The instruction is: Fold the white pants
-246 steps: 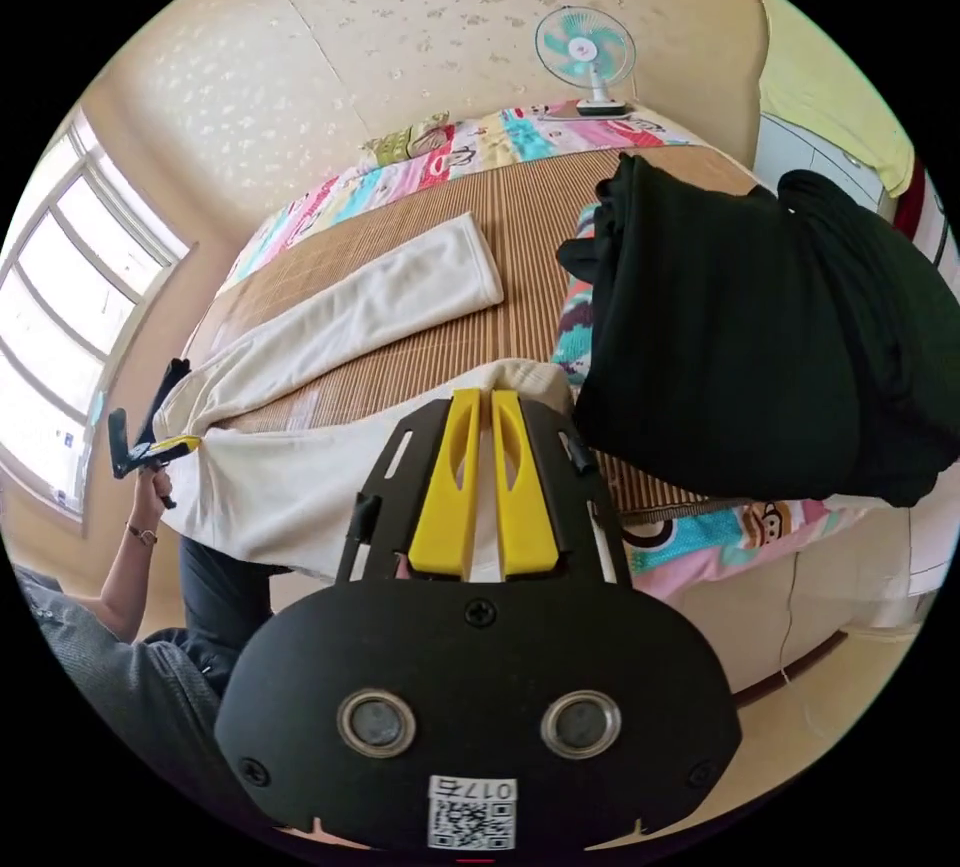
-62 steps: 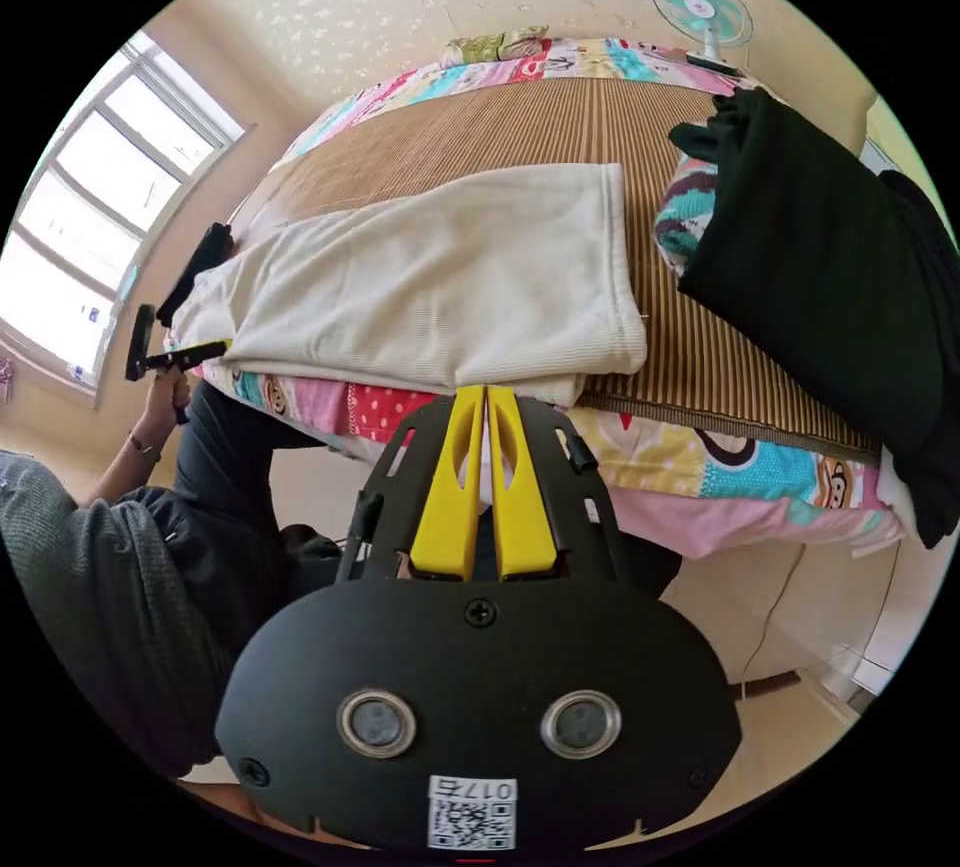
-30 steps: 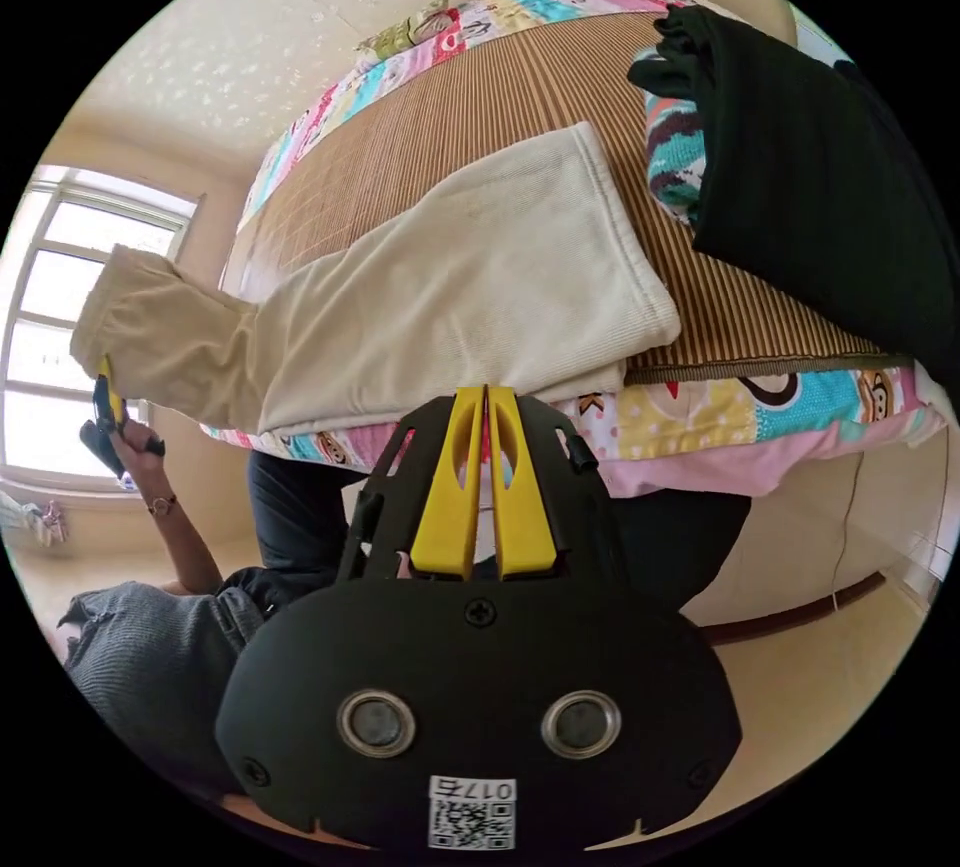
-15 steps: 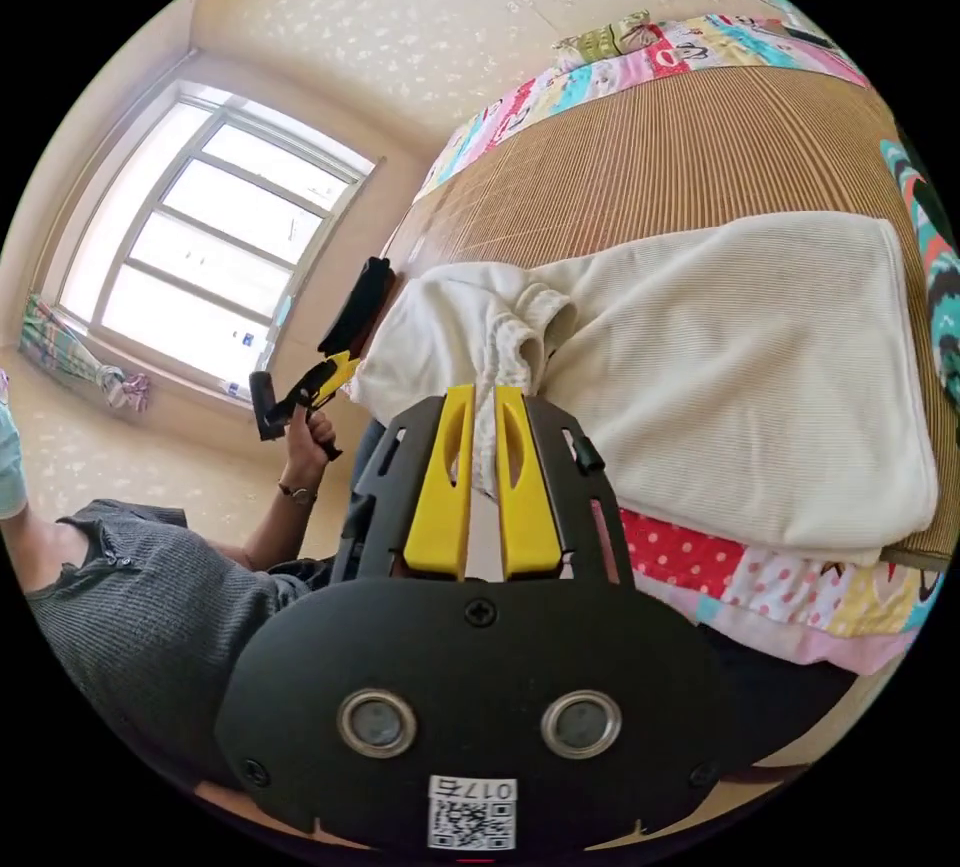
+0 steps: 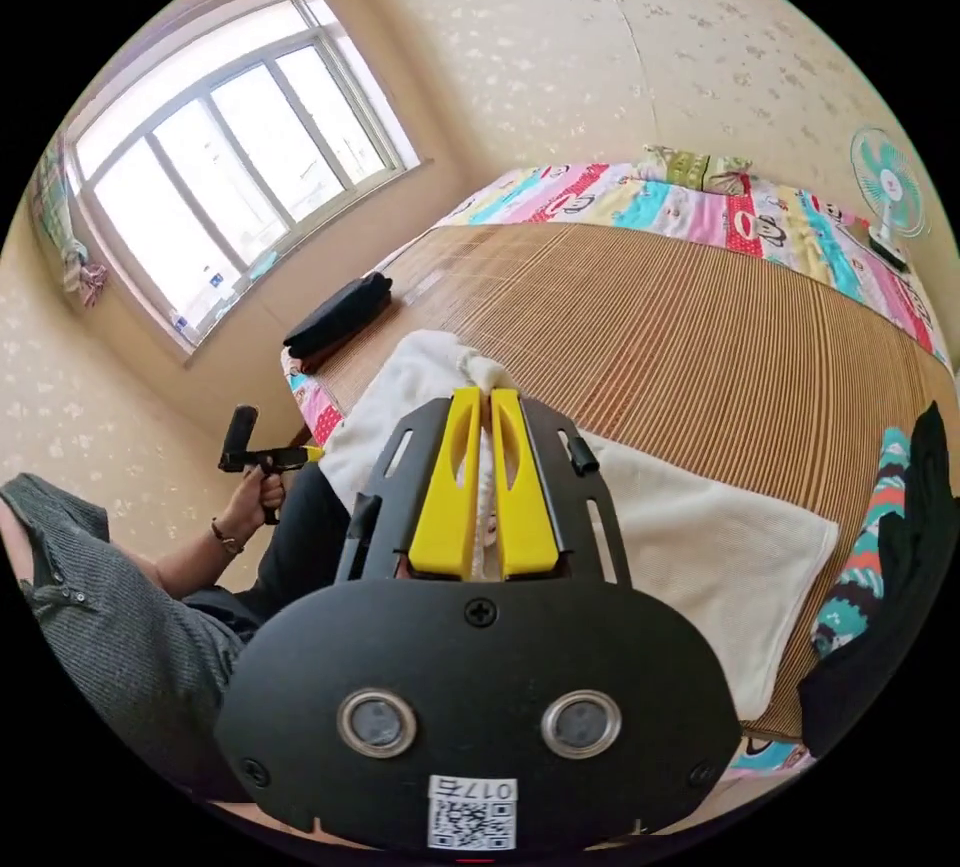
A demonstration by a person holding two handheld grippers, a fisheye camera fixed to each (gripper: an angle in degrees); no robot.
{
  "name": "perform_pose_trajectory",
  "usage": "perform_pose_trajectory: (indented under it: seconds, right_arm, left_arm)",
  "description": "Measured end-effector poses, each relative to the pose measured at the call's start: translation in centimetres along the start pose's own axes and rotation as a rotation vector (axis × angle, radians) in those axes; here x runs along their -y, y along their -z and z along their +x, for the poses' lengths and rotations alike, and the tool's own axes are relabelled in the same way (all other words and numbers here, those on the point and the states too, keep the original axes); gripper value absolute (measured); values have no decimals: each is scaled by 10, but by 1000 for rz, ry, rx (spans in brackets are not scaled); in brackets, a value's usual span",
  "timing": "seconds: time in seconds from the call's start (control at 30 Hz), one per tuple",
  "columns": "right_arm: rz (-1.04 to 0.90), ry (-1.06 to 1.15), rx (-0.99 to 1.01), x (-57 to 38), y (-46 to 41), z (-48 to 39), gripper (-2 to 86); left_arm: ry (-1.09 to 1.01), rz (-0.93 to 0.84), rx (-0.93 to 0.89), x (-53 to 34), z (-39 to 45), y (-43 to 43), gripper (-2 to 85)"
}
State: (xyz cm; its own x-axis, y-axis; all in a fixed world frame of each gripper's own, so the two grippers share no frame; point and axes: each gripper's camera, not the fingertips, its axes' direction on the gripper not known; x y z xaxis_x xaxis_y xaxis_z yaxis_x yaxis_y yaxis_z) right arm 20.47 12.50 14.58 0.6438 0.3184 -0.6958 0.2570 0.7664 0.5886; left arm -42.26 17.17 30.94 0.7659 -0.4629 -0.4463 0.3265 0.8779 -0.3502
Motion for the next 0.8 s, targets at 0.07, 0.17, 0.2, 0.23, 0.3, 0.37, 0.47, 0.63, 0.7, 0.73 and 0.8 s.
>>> perform_pose_trajectory:
  seconds: [0.07,0.17,0.2,0.23,0.3,0.37,0.47,0.63,0.7,0.73,0.8]
  right_arm:
    - [-268,-113,-59,-2,-59,30,43]
    - [-388,-180,-40,-25,-100,53,56]
    - [-299,-187,-44,-31,-82,48,53]
    - [-193,-188,-67,-36,-59,38,46]
    - [-7,-156,-142,-51,-25,15,30]
    - [88,-132,-232,-69,-13,-7,18]
    - [-91,-128,-254,-94,-64,-21,10]
    - [-76,-113,-192,-105,-105,-52,6]
    - [-48,-114,-78,-98,-103,-51,6]
    - [-22,-151,31,-97,-97,-41,6]
    - [35,-251,203,-106,-85,-16,7]
  left_arm:
    - [52,47,-16,-5,-10,-2,179]
    - [114,-8,-86,-3,-30,-23,190]
    - [135,-55,-146,-3,-37,-36,182]
    - [155,-75,-173,-4,-41,-42,174]
    - [200,-73,-240,-14,-54,-45,134]
    - [185,-54,-418,-21,-57,-42,110]
    - [2,-17,-590,-23,-17,-34,95]
    - [-381,-38,-512,-10,121,-33,87]
    - [-555,-47,-418,-16,199,-51,89]
    - [-595,-54,-396,-20,217,-59,90]
    - [-740,-118,-327,-42,278,-110,100]
